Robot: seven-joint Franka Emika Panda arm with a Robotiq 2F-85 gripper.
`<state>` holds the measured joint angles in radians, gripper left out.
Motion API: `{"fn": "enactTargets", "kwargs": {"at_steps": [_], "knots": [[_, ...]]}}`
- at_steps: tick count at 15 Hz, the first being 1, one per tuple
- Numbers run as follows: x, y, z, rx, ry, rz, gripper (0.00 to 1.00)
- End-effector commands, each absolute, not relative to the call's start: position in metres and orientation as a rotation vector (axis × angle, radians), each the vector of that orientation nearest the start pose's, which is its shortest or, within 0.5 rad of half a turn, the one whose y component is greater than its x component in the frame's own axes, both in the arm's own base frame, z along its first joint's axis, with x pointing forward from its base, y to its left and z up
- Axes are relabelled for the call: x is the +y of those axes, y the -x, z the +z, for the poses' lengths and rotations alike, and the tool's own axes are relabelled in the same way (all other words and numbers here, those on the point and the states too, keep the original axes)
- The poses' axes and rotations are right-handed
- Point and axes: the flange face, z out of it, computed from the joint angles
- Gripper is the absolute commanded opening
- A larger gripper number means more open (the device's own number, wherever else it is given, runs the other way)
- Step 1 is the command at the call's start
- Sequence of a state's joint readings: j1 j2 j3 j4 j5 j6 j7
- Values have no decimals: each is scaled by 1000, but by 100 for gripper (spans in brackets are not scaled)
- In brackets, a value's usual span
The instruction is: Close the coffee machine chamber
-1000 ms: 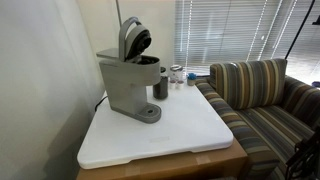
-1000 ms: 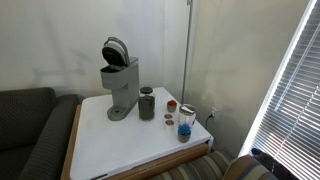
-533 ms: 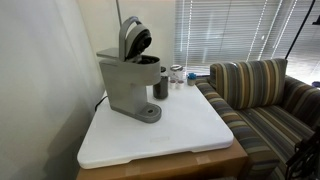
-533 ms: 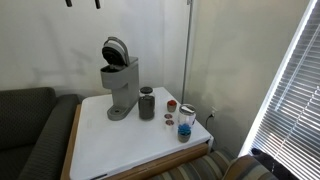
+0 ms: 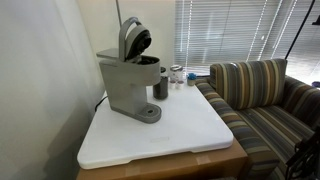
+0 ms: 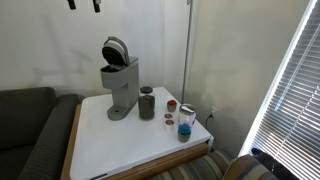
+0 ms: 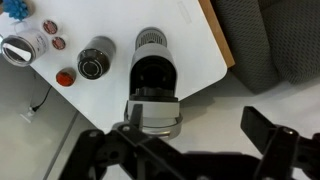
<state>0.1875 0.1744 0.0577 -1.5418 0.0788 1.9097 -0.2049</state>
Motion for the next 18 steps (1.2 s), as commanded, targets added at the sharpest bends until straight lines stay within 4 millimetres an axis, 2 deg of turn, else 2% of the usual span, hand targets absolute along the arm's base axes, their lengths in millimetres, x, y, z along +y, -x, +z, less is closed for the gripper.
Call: {"fn": "enactTargets", "kwargs": {"at_steps": [1, 3, 5, 6, 9, 10, 12, 18], "knots": [[163, -640, 560, -445, 2950, -343, 100], [166, -653, 558, -376, 2949, -397, 100], [166, -665, 554, -402, 2943, -400, 100], [169, -649, 556, -409, 2964, -391, 100], [169, -660, 551, -404, 2961, -396, 100], [173, -653, 558, -397, 2985, -456, 100], [177, -656, 561, -368, 3014, -538, 100], [179, -690, 531, -410, 3023, -644, 100]]}}
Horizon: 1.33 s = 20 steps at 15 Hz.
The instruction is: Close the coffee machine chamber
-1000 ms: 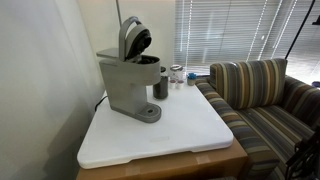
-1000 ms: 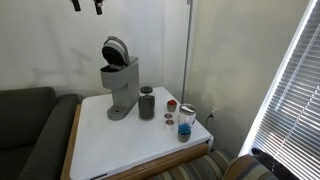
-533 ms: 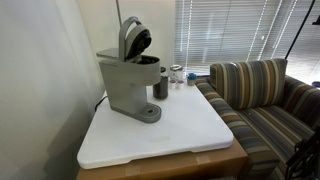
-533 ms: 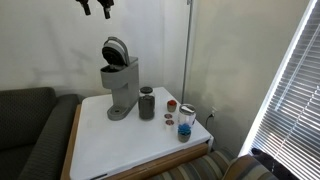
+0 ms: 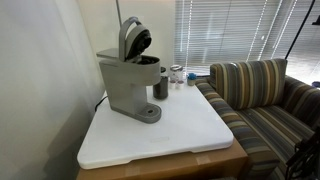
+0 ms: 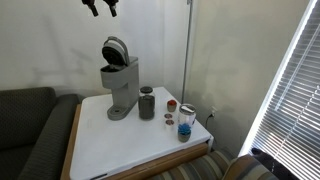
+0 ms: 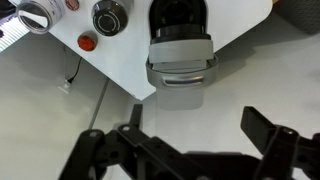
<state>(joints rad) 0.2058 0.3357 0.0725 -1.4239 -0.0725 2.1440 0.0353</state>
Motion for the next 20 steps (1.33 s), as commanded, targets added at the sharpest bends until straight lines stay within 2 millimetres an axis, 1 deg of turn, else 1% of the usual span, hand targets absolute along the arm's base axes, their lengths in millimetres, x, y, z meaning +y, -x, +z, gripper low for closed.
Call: {"fn": "enactTargets", "kwargs": {"at_steps": [1, 3, 5, 10, 11, 12, 15, 17, 20], "knots": [[179, -696, 525, -413, 3012, -661, 100], [180, -708, 514, -422, 2996, -674, 100], [179, -717, 506, -440, 3002, -686, 100], [175, -736, 511, -458, 3013, -757, 100], [176, -739, 511, -470, 3003, -764, 75], [177, -741, 511, -484, 2997, -766, 73], [182, -748, 507, -533, 2969, -774, 52], [184, -752, 500, -561, 2958, -767, 37], [188, -755, 491, -604, 2934, -722, 17]]}}
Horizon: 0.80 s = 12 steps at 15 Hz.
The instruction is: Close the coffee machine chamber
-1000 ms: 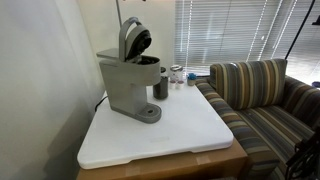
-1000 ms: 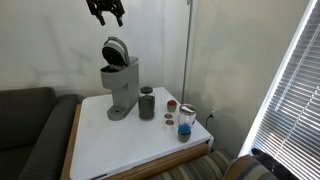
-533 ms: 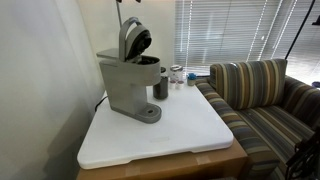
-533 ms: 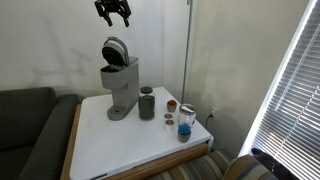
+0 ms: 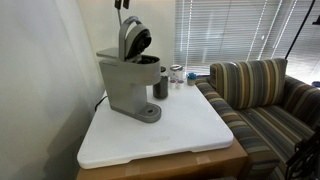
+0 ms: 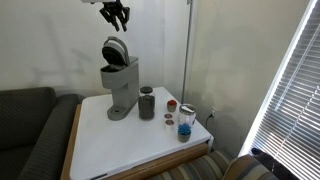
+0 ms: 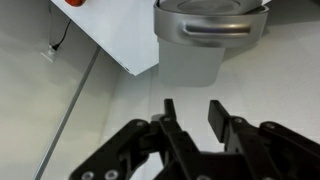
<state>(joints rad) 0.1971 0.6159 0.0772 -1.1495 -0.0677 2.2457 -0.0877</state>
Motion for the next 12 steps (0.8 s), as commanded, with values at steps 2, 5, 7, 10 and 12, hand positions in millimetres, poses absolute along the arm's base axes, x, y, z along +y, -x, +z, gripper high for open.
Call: {"fn": "enactTargets", "kwargs": {"at_steps": [2, 5, 7, 10, 12], "knots": [[189, -755, 486, -629, 2913, -687, 2], [189, -751, 481, -633, 2881, -607, 0], [187, -747, 480, -618, 2880, -545, 0], [180, -739, 476, -572, 2913, -414, 0], [176, -733, 475, -553, 2938, -328, 0]]}}
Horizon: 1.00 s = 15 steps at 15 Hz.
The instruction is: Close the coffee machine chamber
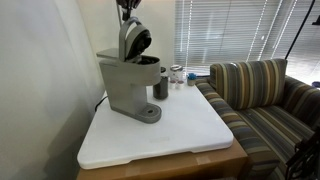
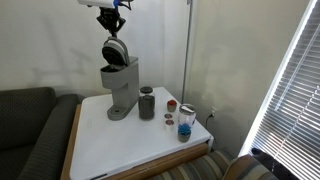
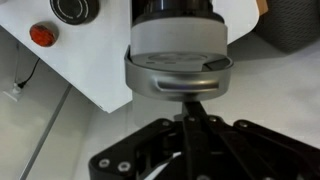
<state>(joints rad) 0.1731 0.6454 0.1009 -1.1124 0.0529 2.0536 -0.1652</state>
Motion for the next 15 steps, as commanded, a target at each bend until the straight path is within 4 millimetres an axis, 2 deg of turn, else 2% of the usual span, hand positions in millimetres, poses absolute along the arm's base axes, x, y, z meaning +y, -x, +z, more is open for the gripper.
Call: {"fn": "enactTargets", "kwargs": {"at_steps": [1, 6, 15], "knots": [[174, -730, 475, -542, 2953, -286, 0], [173, -717, 472, -517, 2994, -107, 0], [175, -709, 454, -533, 2994, 130, 0]]}}
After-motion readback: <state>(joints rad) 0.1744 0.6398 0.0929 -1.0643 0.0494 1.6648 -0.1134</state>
